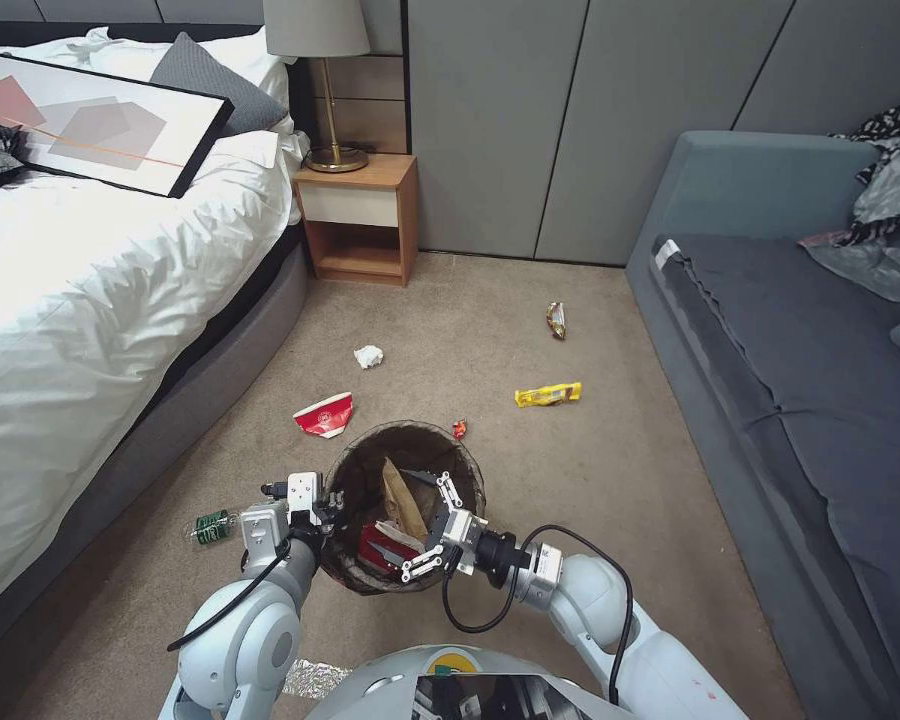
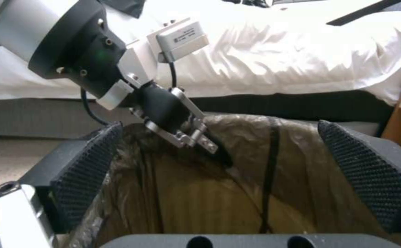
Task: Pick up the trash bin, then pick up the garbage from the floor and place it into the trash bin.
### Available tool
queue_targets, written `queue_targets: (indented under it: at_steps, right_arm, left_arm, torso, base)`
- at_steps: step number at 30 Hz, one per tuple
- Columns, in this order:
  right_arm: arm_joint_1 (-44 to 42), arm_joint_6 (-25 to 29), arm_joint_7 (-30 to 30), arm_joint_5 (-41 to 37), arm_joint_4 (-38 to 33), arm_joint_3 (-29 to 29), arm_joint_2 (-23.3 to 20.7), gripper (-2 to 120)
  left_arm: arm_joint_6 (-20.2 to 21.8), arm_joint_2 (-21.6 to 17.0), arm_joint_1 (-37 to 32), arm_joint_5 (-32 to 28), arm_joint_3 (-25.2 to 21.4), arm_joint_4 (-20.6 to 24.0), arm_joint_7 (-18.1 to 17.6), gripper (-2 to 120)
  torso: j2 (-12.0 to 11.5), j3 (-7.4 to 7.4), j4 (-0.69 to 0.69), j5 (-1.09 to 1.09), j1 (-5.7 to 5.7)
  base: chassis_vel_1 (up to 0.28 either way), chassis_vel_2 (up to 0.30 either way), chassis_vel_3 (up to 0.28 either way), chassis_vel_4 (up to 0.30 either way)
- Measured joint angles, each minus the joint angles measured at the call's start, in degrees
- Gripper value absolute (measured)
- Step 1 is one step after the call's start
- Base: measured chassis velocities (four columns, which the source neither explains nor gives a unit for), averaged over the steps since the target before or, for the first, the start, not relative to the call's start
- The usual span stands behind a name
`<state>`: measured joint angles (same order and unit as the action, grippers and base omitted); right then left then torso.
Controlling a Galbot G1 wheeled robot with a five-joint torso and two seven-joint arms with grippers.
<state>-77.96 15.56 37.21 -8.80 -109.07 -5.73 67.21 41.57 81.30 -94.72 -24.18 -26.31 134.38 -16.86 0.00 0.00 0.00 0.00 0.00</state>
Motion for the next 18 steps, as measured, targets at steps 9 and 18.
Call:
queue_targets:
  at_steps: [9, 18]
  right_arm:
    - [-0.12, 0.25, 0.09, -0.18, -0.72, -0.90, -0.62, 100]
    - [-1.79, -1.55, -10.65, -0.71, -9.07, -7.09, 1.18, 100]
  left_arm:
    - [0.02, -0.20, -0.24, -0.05, -0.17, 0.17, 0.01, 2]
    - [-0.73, -0.39, -0.28, 1.17, -0.31, -0.85, 0.32, 2]
  torso:
    - [0.00, 0.00, 0.00, 0.00, 0.00]
    - [0.00, 0.01, -0.01, 0.02, 0.00]
  base:
    - [0.000, 0.000, 0.000, 0.000]
    - [0.000, 0.000, 0.000, 0.000]
